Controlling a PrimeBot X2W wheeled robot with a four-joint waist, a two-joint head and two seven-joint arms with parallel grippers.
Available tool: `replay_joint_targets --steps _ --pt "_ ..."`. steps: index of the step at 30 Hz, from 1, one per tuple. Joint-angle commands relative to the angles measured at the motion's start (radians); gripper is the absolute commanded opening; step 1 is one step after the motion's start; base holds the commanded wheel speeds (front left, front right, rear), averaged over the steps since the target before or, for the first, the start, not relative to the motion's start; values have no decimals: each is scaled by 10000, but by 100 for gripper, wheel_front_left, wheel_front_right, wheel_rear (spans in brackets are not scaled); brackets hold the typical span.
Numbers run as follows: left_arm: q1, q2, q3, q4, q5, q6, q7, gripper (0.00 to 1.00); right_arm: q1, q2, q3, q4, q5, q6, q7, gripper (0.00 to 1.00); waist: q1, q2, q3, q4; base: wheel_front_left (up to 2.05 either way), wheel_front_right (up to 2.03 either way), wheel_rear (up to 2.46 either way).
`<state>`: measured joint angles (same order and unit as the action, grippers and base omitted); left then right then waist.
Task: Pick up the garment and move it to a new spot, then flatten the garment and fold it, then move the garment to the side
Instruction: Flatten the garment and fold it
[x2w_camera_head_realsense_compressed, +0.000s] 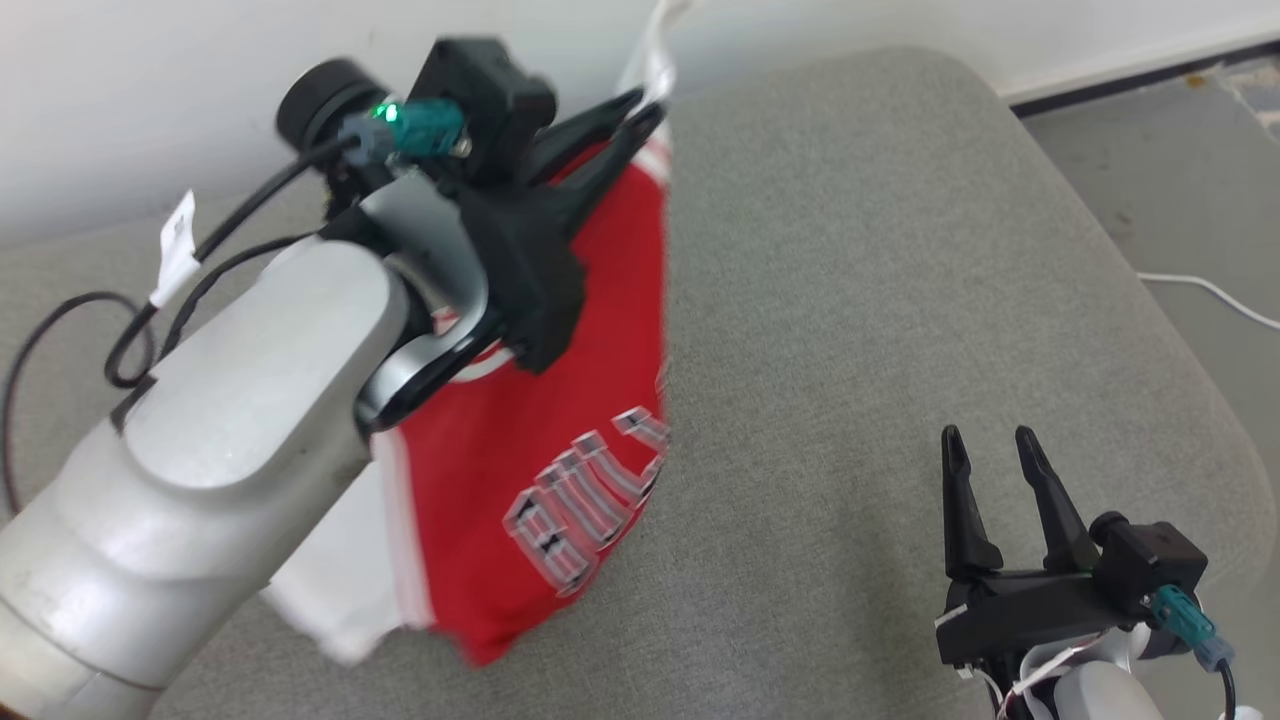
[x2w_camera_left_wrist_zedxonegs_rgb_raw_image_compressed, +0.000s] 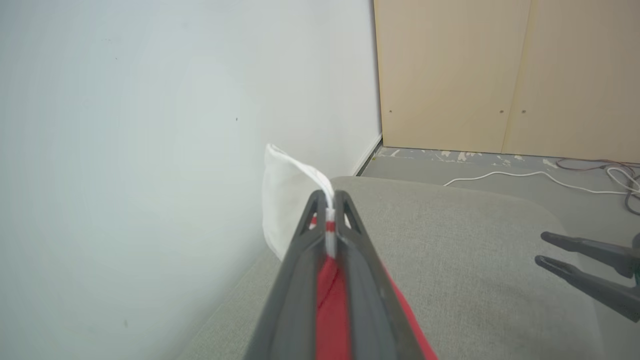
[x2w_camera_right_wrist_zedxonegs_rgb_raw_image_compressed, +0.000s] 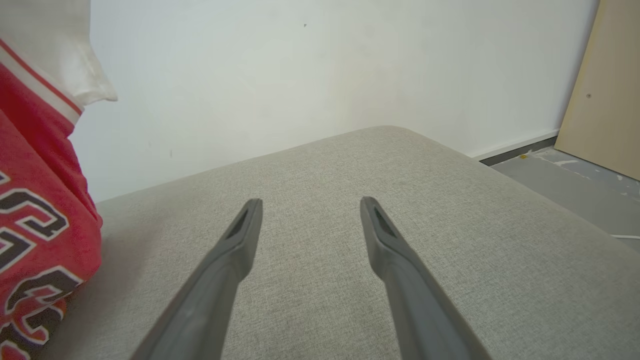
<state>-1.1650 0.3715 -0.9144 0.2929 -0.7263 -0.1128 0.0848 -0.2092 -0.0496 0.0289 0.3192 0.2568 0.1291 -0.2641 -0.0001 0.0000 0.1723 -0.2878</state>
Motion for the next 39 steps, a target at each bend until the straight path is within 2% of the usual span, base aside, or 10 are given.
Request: replay_joint_targets --steps 1,3,9,14,19,28,32,35,39 --pt "-231 -135 141 -152 -94 90 -68 0 126 -14 -41 38 -37 31 -3 100 1 0 -351 174 0 0 0" --pt "-499 -153 237 -208 48 191 -161 0 154 -14 -50 51 -41 31 -3 100 1 0 -489 186 0 0 0" --pt "-1224 -705 761 -254 -184 419 -571 0 314 -14 -128 80 -112 31 -3 100 1 0 -795 209 0 0 0" --pt "-1427 -701 1195 -29 -455 602 -692 0 379 -12 -220 38 -146 31 -3 100 1 0 -831 242 0 0 0" --pt "-736 56 1388 324 -449 798 -793 0 475 -12 -286 -5 -157 31 -3 100 1 0 -732 380 0 0 0" --pt "1900 2134 1606 1167 -522 1357 -1510 0 342 -14 -306 -48 -321 31 -3 100 1 0 -425 660 0 0 0" --pt "3052 2824 1830 1690 -839 1563 -1876 0 304 -14 -285 -4 -424 31 -3 100 1 0 -337 738 0 0 0" --pt "3801 3120 1999 2161 -1157 1643 -2137 0 255 -14 -262 24 -469 31 -4 100 1 0 -278 775 0 0 0" --pt "4709 3190 2154 2709 -1541 1651 -2533 0 220 -14 -175 89 -499 31 -4 100 1 0 -255 802 0 0 0"
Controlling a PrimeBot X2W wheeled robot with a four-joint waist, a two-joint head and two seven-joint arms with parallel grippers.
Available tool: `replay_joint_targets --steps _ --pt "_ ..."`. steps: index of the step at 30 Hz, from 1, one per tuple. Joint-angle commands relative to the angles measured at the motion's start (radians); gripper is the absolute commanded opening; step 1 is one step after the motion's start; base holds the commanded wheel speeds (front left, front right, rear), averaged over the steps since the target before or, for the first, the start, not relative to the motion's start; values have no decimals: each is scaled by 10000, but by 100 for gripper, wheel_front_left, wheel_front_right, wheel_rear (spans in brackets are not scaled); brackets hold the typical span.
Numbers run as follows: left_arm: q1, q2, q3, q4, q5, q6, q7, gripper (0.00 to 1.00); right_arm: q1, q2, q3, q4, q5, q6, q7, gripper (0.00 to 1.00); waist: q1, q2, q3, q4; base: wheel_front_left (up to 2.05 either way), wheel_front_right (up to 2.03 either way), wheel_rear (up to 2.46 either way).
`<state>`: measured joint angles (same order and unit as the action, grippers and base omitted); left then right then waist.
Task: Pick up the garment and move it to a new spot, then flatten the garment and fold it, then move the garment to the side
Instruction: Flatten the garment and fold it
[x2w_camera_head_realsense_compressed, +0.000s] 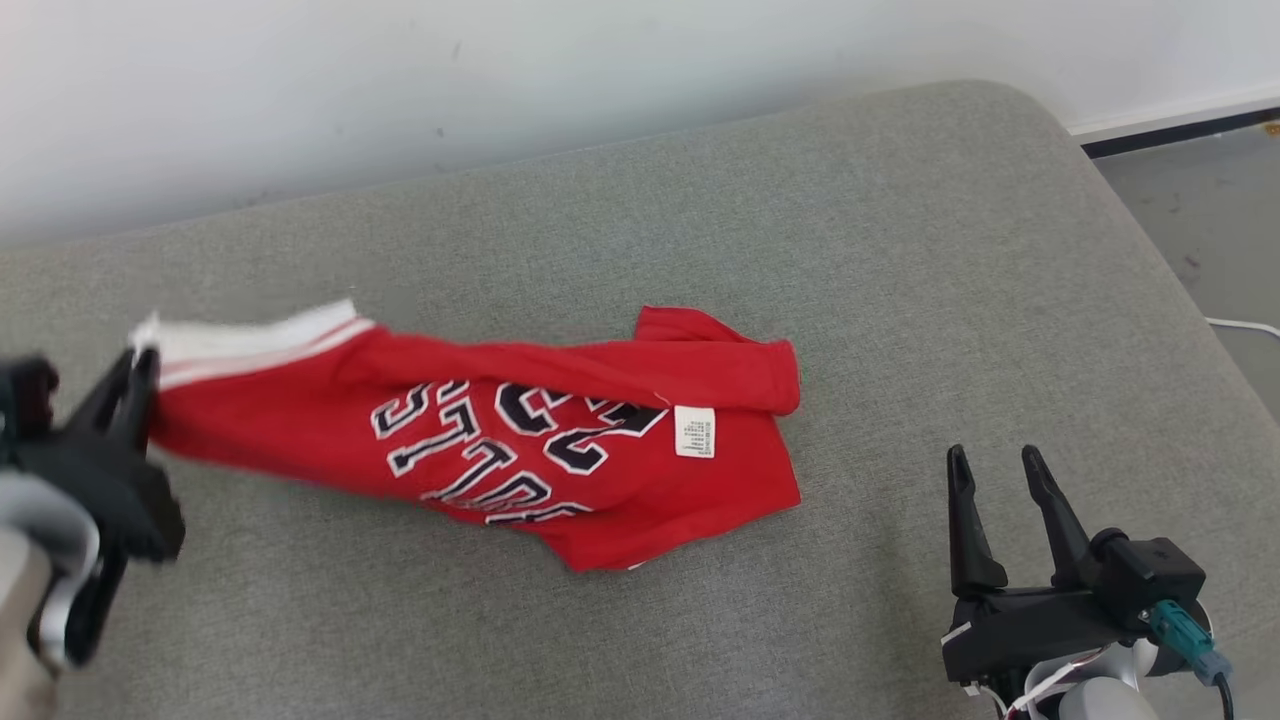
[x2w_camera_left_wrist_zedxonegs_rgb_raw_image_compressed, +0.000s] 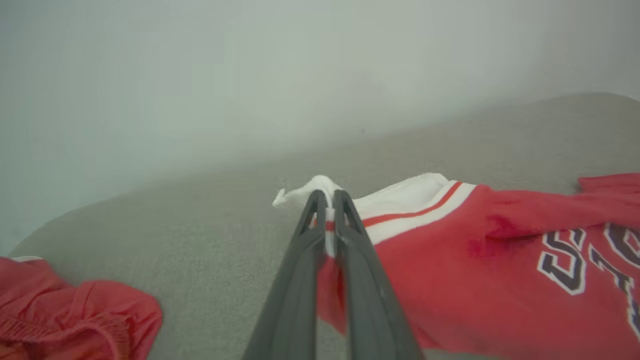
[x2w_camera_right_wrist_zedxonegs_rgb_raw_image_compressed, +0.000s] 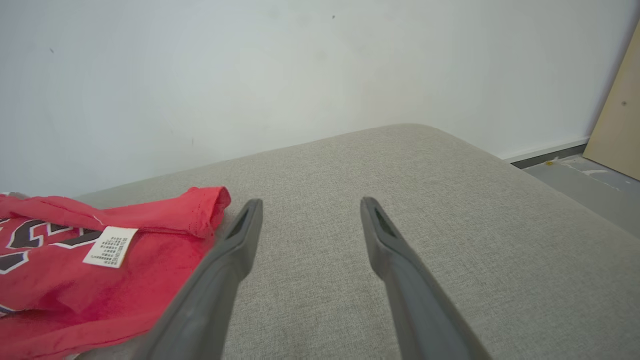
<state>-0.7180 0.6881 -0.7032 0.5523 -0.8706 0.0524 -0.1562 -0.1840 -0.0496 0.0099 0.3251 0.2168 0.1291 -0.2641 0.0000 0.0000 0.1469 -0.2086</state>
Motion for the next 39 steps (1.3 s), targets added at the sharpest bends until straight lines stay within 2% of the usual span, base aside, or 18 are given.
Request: replay_joint_targets --steps 1,5,6,7,15,24,30,39 --pt "442 -5 50 265 -182 1 -207 0 -39 -15 30 42 -105 31 -4 100 0 0 -5 22 0 0 0" --pt "961 -235 26 901 -250 -60 -560 0 -13 -14 84 129 -133 31 -4 100 0 0 -73 97 0 0 0" --pt "997 -304 47 1010 -203 -64 -677 36 -2 -14 94 147 -154 31 -4 100 0 0 -103 122 0 0 0" --pt "1028 -389 98 1095 -207 -94 -777 100 8 -14 97 166 -168 31 -4 100 0 0 -138 152 0 0 0" --pt "1204 -809 1085 348 620 213 -1091 100 169 -14 57 221 -263 31 -4 100 0 0 -525 432 0 0 0" --pt "3414 -1705 3533 -2737 2666 789 -1083 100 481 -17 -74 171 -319 31 24 100 0 0 -897 940 0 0 0" --pt "4911 -2454 4597 -4065 3635 748 -1085 100 650 -17 -154 57 -356 31 96 100 0 0 -1015 1238 0 0 0" --pt "6543 -3476 5656 -5047 4255 504 -1086 100 816 -14 -86 -75 -396 31 242 100 0 0 -1165 1520 0 0 0"
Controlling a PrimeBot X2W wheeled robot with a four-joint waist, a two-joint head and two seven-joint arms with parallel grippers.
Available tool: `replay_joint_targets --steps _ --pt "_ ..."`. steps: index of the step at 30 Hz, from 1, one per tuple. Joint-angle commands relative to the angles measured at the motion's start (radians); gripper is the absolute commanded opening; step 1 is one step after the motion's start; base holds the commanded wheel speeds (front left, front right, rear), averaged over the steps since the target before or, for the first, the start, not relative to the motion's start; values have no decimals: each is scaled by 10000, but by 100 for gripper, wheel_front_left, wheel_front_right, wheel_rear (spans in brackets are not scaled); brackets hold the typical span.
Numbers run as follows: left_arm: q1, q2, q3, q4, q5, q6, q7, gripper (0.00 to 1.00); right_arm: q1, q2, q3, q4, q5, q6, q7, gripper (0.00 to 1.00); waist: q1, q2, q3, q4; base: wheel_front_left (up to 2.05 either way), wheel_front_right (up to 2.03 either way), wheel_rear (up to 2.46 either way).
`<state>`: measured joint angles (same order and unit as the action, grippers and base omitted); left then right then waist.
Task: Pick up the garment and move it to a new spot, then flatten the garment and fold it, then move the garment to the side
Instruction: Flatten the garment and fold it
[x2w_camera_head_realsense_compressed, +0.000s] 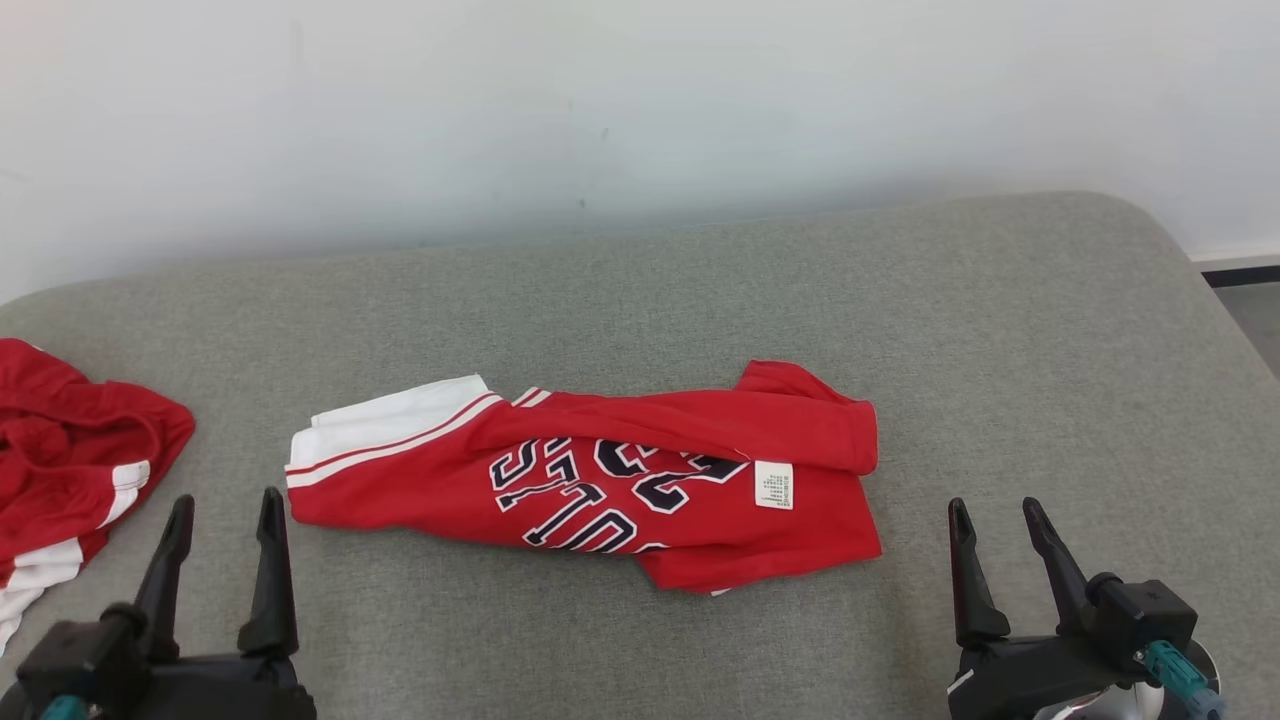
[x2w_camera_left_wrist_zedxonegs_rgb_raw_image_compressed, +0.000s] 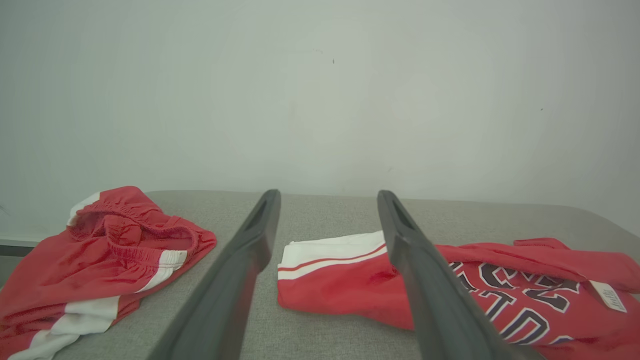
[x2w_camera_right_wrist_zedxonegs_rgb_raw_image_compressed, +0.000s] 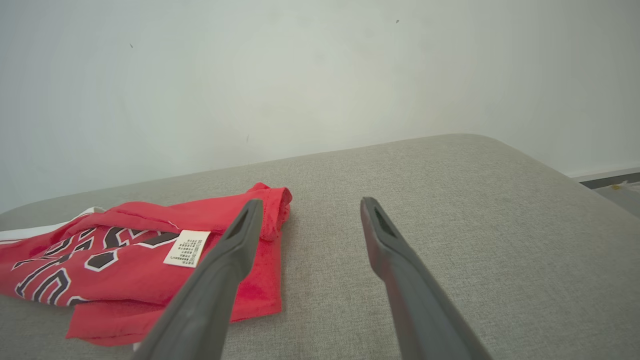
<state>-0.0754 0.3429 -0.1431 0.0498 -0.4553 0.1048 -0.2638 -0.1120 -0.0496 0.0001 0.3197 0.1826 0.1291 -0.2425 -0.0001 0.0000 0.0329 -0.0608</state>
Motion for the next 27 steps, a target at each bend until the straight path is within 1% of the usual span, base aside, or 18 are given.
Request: replay_joint_targets --steps 1,14,17,23,27 --pt "231 -133 145 -98 150 -81 -10 100 115 -14 11 -37 -58 31 22 100 1 0 -33 66 0 0 0" --pt "1262 -1016 1007 82 1107 -796 -11 100 330 -15 45 -192 -94 31 207 100 1 0 -107 258 0 0 0" --pt "1233 -1164 1128 120 1288 -953 -11 100 338 -15 56 -214 -91 31 249 100 1 0 -117 304 0 0 0" --pt "1214 -1373 1306 170 1468 -1134 -11 100 312 -15 77 -211 -61 31 268 100 1 0 -133 370 0 0 0" --pt "1178 -1537 1395 203 1653 -1290 -11 100 -9 -15 189 -96 -182 31 310 100 1 0 -59 422 0 0 0"
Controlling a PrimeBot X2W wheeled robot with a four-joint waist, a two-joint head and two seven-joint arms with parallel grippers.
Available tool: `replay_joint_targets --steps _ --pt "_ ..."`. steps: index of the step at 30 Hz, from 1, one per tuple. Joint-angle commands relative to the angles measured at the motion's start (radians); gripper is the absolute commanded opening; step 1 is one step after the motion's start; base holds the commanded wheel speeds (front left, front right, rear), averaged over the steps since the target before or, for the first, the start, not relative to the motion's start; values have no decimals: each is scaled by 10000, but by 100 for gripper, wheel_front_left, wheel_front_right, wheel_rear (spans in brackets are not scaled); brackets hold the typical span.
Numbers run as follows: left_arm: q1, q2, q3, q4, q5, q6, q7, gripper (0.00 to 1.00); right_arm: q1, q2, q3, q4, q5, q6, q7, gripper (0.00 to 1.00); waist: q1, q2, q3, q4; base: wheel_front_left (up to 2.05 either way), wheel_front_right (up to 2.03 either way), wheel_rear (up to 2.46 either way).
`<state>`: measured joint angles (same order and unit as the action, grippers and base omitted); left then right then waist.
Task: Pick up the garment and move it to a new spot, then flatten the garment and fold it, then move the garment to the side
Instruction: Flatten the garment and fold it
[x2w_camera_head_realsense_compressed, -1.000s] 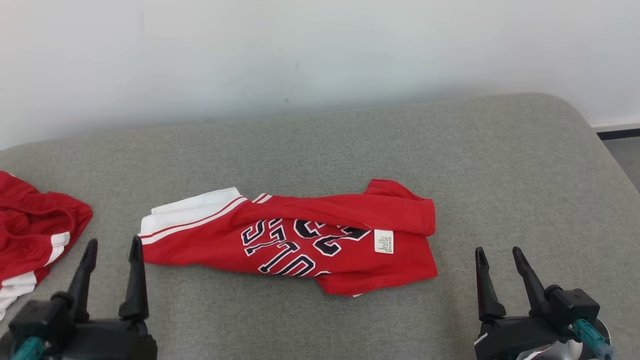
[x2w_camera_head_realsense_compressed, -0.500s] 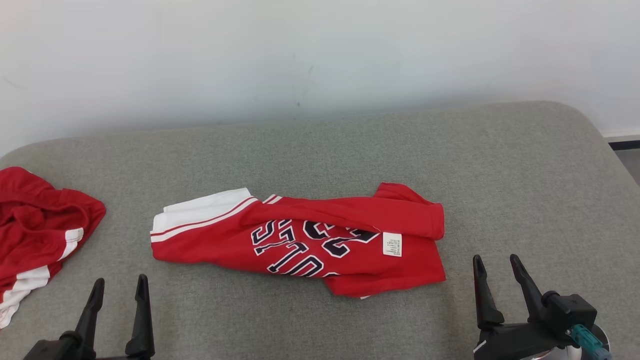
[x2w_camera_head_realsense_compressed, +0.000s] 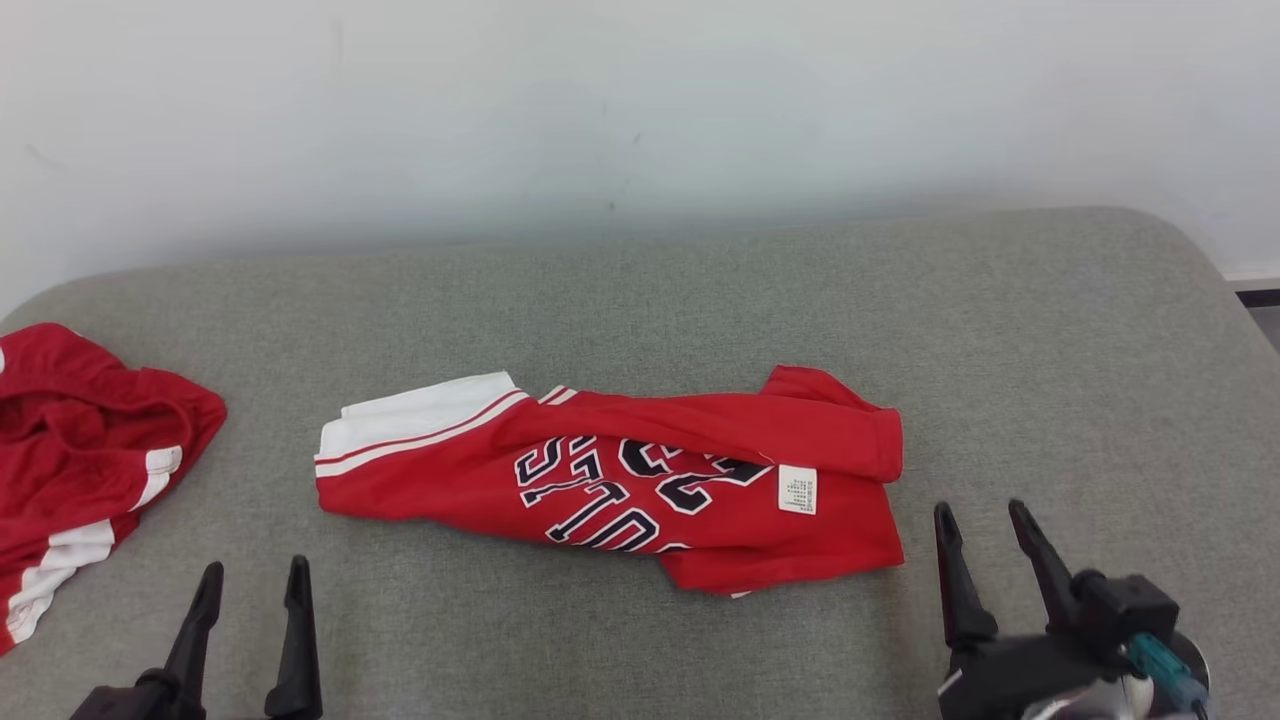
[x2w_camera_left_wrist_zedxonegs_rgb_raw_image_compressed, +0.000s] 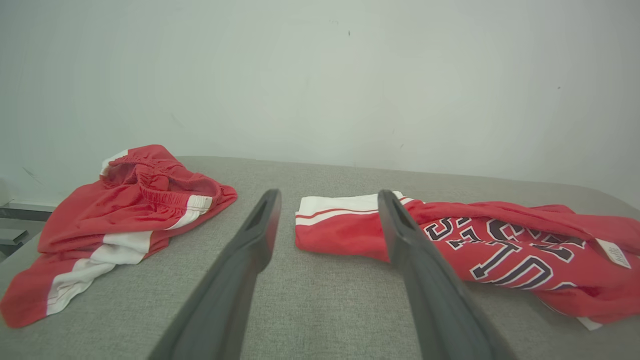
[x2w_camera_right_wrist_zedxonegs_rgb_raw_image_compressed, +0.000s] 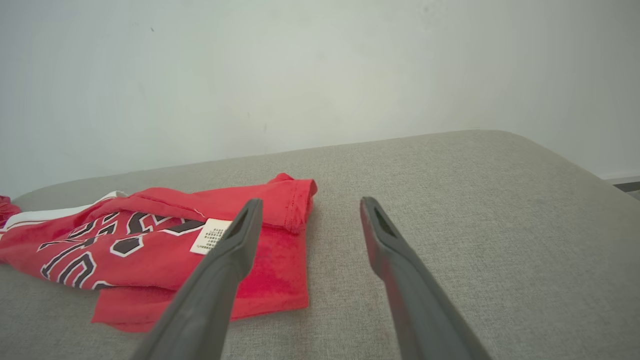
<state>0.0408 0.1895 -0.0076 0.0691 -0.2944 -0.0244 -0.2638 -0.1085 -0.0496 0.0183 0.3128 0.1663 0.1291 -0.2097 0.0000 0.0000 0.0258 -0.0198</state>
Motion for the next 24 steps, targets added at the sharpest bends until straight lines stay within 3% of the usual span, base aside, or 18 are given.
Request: replay_joint_targets --steps 1,11,24 --pt "-27 -40 40 23 86 -25 -11 100 -167 -14 26 33 -111 31 35 100 0 0 59 42 0 0 0" --pt "-526 -406 21 381 396 -437 -11 100 -1701 -548 263 1734 -255 31 163 100 0 0 518 594 0 0 0" --pt "-908 -795 -5 686 712 -771 -11 100 -3347 -1007 1067 4794 773 31 -188 100 0 0 946 1262 0 0 0"
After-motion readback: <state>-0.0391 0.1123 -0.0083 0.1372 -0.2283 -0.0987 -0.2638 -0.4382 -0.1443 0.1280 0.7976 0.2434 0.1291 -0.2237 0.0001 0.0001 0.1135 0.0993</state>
